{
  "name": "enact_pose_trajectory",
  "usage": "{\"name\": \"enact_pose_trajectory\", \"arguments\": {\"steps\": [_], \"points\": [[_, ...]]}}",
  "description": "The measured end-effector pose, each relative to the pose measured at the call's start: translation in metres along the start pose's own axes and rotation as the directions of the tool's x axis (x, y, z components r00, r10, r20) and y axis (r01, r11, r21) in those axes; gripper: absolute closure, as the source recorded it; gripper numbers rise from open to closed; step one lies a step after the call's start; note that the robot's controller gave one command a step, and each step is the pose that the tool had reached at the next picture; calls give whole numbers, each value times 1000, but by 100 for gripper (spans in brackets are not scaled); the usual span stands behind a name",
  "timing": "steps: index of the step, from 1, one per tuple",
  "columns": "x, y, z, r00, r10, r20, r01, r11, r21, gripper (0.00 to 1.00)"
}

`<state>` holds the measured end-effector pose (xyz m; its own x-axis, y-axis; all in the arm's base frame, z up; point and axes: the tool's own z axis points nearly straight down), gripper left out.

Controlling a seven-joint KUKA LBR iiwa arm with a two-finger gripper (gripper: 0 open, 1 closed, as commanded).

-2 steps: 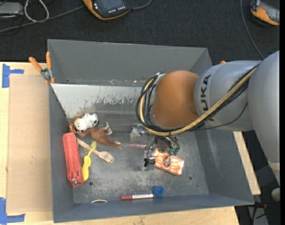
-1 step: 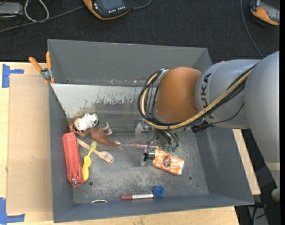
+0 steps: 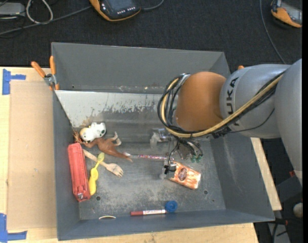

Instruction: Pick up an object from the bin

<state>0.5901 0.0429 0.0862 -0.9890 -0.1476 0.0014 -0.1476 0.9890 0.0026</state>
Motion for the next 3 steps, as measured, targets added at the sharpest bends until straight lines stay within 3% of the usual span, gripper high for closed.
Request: {"name": "enact_pose_trajectory", "arguments": {"steps": [1, 2, 3], "points": [[23, -63, 4, 996, 87, 0, -87, 996, 0, 0], [42, -77, 2, 1000, 9, -1, -9, 1000, -1, 0], [59, -91, 0, 999, 38, -1, -38, 999, 0, 100]]}}
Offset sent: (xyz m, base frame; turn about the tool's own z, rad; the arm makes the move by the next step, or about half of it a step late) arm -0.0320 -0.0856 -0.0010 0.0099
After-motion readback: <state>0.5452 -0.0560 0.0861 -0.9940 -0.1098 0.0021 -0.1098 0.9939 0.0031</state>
